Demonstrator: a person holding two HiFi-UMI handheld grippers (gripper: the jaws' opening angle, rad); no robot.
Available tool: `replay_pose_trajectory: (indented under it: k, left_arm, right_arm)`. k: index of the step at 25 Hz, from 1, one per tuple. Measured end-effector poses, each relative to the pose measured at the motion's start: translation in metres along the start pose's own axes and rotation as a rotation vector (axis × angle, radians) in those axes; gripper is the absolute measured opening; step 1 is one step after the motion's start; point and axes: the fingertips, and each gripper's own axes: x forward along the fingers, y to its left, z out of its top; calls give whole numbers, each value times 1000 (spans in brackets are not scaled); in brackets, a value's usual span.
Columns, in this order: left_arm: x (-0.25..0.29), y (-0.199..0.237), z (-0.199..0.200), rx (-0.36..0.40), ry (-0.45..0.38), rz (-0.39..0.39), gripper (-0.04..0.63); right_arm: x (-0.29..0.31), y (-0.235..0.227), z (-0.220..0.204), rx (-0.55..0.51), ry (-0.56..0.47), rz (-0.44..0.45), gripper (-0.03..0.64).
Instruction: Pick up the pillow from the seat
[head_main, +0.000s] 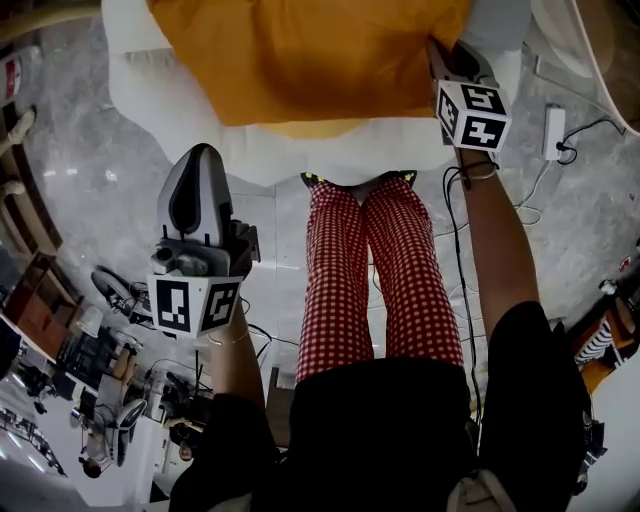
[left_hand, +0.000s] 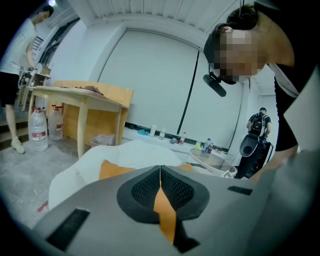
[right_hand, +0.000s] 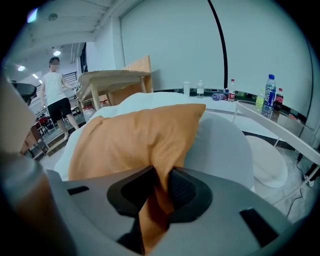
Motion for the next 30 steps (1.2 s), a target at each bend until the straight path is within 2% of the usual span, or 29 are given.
replay_pose_trajectory:
  k: [13,19,26,30]
  left_arm:
    - [8,49,-22,53,31,30,11]
    - [13,74,-28,10,-5,25,11]
    - [30,98,-52,35,46,19,14]
    - [36,114,-60,-6,48,39,40]
  right_arm:
    - [-24,8,14,-45,-34,-14,103]
    - [-29,11,20,-74,-40,-16,103]
    - [-33,14,23,-80,-41,-5,104]
    - [-35,14,24,-100,-39,9,105]
